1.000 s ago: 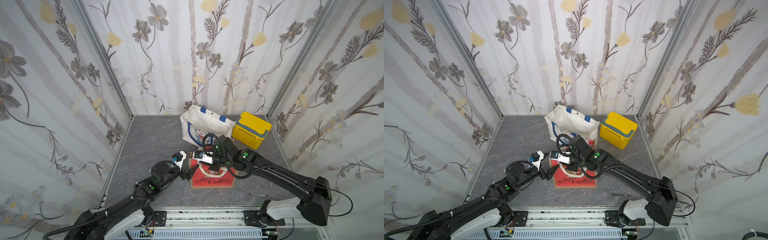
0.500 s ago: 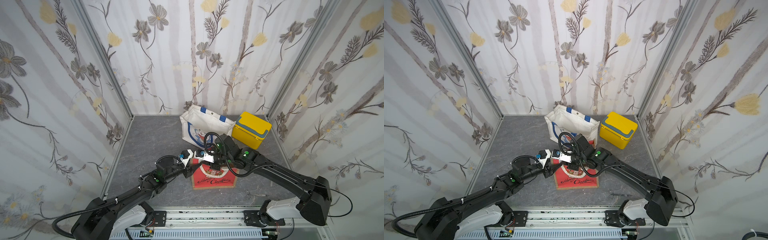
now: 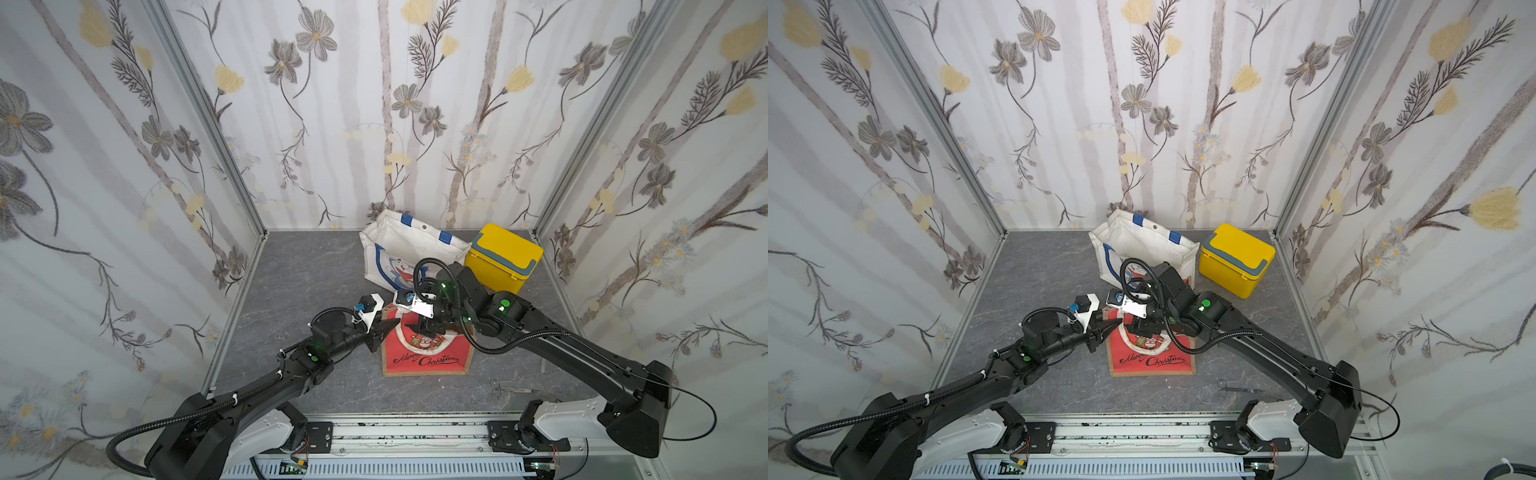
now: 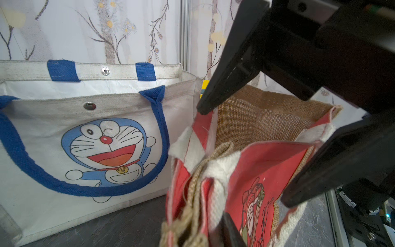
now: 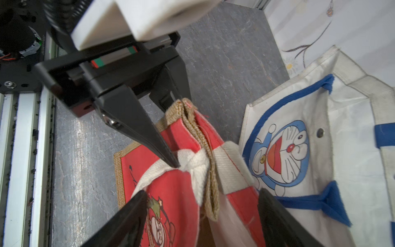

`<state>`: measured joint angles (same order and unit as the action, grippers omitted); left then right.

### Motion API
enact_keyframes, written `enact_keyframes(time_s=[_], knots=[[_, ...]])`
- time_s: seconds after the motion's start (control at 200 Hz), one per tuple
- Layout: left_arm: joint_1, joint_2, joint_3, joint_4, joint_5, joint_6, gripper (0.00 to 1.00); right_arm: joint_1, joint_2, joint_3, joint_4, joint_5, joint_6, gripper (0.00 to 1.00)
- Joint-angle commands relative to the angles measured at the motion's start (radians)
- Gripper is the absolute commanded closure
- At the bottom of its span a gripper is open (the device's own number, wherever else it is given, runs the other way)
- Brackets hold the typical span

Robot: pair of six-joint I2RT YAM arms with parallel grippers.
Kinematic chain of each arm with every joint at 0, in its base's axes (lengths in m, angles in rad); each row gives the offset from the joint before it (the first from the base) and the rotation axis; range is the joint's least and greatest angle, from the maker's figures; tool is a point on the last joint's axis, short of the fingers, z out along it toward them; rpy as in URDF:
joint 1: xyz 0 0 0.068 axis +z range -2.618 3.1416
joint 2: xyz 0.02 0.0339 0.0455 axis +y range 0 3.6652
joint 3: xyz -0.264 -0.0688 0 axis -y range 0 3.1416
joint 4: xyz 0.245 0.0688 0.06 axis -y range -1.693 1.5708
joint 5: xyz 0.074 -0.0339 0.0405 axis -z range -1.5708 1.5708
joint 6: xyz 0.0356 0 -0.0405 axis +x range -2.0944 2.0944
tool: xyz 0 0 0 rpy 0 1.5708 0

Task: Put away the canvas bag
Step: Press the canvas bag at the center of the board.

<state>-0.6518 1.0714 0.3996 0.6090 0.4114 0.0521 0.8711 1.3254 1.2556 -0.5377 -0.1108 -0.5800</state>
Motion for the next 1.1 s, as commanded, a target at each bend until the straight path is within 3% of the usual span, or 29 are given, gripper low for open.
enact_keyframes(time_s=[0.0,0.255,0.54,0.654,0.829,0.854,0.904,1.004,1.094], knots=[[0.004,0.006,0.012,0.031,0.007,-0.009,0.72,0.0,0.027,0.049,-0.048,0.066,-0.029,0.18],[0.003,-0.023,-0.005,0.036,0.028,-0.009,0.79,0.0,0.135,0.115,-0.087,0.001,-0.109,0.18],[0.004,-0.073,-0.038,0.029,0.034,-0.013,0.87,-0.011,0.179,0.125,-0.08,0.028,-0.146,0.23],[0.005,-0.092,-0.057,0.037,0.021,-0.023,0.92,-0.024,0.17,0.121,-0.093,0.037,-0.142,0.44],[0.007,-0.11,-0.073,0.03,0.002,-0.028,0.97,-0.039,0.152,0.097,-0.124,0.083,-0.138,0.66],[0.007,-0.114,-0.073,0.029,0.0,-0.028,0.98,-0.042,0.152,0.096,-0.129,0.082,-0.136,0.74],[0.008,-0.121,-0.076,0.026,-0.001,-0.028,0.98,-0.042,0.153,0.097,-0.14,0.078,-0.137,1.0],[0.008,-0.126,-0.079,0.02,-0.003,-0.031,0.98,-0.042,0.151,0.092,-0.14,0.106,-0.132,0.98],[0.009,-0.138,-0.085,0.015,0.0,-0.036,0.98,-0.058,0.149,0.087,-0.142,0.132,-0.128,0.65]])
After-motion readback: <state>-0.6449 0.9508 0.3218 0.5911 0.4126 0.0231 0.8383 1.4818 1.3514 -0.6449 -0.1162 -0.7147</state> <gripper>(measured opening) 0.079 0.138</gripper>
